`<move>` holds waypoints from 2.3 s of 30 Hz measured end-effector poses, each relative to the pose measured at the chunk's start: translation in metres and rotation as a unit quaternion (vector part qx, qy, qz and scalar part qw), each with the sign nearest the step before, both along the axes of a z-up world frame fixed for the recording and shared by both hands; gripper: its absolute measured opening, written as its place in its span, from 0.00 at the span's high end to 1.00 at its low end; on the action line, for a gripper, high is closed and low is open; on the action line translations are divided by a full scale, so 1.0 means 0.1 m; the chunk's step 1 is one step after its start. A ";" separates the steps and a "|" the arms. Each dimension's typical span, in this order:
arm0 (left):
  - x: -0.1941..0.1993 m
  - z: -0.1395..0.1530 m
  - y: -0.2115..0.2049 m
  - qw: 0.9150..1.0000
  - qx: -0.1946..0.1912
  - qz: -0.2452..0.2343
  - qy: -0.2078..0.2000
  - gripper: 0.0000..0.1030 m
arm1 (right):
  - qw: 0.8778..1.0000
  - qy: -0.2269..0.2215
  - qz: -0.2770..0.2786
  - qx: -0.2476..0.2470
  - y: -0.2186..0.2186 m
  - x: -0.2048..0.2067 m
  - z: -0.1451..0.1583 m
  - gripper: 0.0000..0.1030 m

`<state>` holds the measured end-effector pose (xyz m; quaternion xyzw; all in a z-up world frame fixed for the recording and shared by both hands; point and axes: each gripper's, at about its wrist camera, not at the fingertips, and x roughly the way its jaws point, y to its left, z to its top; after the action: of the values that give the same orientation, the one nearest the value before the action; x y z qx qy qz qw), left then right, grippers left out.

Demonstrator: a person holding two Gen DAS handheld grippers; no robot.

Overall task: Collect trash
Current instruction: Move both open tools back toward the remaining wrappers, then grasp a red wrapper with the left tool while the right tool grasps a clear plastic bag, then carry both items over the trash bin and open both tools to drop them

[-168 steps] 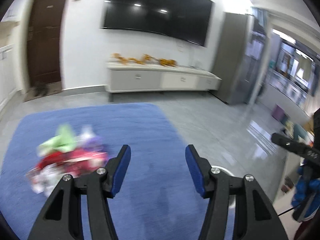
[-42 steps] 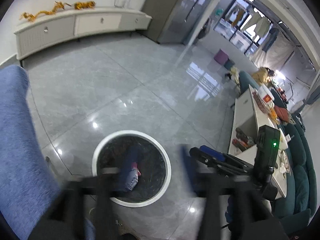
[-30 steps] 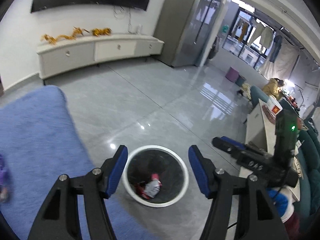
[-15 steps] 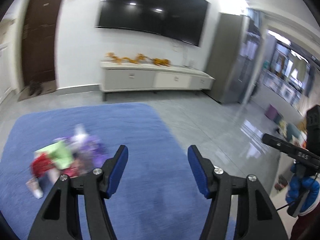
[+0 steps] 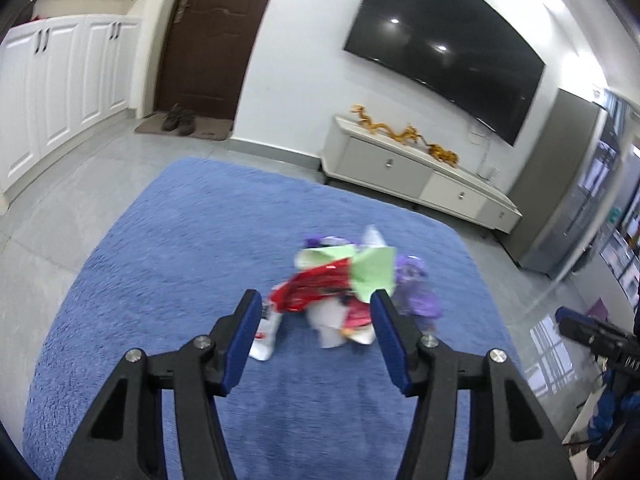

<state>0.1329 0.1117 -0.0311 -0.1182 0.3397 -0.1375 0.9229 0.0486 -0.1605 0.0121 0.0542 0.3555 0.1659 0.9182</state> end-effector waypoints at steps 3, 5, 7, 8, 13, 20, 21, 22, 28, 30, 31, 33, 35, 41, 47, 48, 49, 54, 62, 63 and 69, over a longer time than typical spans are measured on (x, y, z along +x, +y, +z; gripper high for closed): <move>0.03 -0.09 0.06 1.000 0.005 0.005 0.006 0.48 | 0.999 0.018 0.034 -0.015 0.30 0.22 -0.13 0.60; 0.12 -0.16 0.04 1.000 0.012 0.006 0.013 0.48 | 0.998 0.029 0.054 -0.030 0.51 0.39 -0.22 0.60; 0.22 -0.23 0.02 1.000 0.019 0.006 0.021 0.52 | 0.996 0.038 0.072 -0.040 0.66 0.49 -0.30 0.60; 0.26 -0.25 -0.03 0.999 0.020 0.005 0.025 0.53 | 0.994 0.043 0.083 -0.049 0.75 0.56 -0.35 0.60; 0.47 -0.39 -0.06 0.999 0.038 -0.002 0.039 0.56 | 0.988 0.068 0.109 -0.091 1.01 0.83 -0.63 0.60; 0.68 -0.63 -0.17 0.996 0.063 -0.020 0.068 0.61 | 0.979 0.093 0.122 -0.132 1.17 1.09 -0.98 0.60; 0.69 -0.65 -0.17 0.995 0.064 -0.021 0.069 0.61 | 0.979 0.093 0.122 -0.135 1.19 1.11 -1.01 0.60; 0.69 -0.66 -0.17 0.995 0.066 -0.022 0.068 0.61 | 0.979 0.093 0.123 -0.135 1.19 1.11 -1.02 0.60; 0.61 -0.62 -0.23 0.995 0.066 -0.043 0.066 0.77 | 0.979 0.088 0.131 -0.130 1.20 1.04 -1.07 0.79; 0.54 -0.60 -0.27 0.994 0.069 -0.053 0.065 0.83 | 0.981 0.086 0.132 -0.112 1.15 0.96 -1.03 0.80; 0.48 -0.59 -0.29 0.994 0.069 -0.057 0.064 0.84 | 0.982 0.083 0.132 -0.105 1.12 0.90 -1.01 0.80; 0.38 -0.56 -0.31 0.994 0.072 -0.061 0.060 0.86 | 0.984 0.079 0.133 -0.088 1.06 0.78 -0.96 0.81; 0.25 -0.54 -0.31 0.994 0.071 -0.063 0.058 0.94 | 0.986 0.075 0.134 -0.068 0.99 0.64 -0.90 0.81; -0.16 -0.36 -0.27 0.996 0.056 -0.063 0.043 0.95 | 0.990 0.054 0.131 -0.008 0.69 0.24 -0.68 0.81; -0.47 -0.12 -0.24 0.997 0.023 -0.064 0.029 0.96 | 0.994 0.026 0.102 0.030 0.31 -0.08 -0.47 0.81; -0.51 -0.07 -0.26 0.997 0.020 -0.067 0.026 0.97 | 0.995 0.019 0.093 0.036 0.25 -0.17 -0.44 0.81; -0.55 -0.01 -0.30 0.997 0.019 -0.072 0.022 0.97 | 0.995 0.014 0.086 0.041 0.19 -0.23 -0.43 0.81; -0.75 0.29 -0.69 0.994 0.020 -0.112 -0.008 0.97 | 0.996 -0.011 0.047 0.068 -0.27 -0.54 -0.31 0.81; -0.86 0.53 -1.63 0.979 0.016 -0.204 -0.016 0.97 | 0.994 -0.031 -0.046 0.094 -1.15 -0.92 -0.39 0.81; -0.86 0.54 -1.80 0.975 0.017 -0.220 -0.013 0.97 | 0.992 -0.033 -0.061 0.101 -1.28 -0.96 -0.42 0.81; -0.84 0.44 -2.61 0.956 0.026 -0.292 0.015 0.97 | 0.983 -0.034 -0.134 0.120 -1.88 -1.15 -0.60 0.81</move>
<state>0.0486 -0.1493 0.0128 0.0081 0.3762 -0.3908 0.8401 -0.0667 -0.3481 -0.0478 0.2060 0.2911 0.0847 0.9304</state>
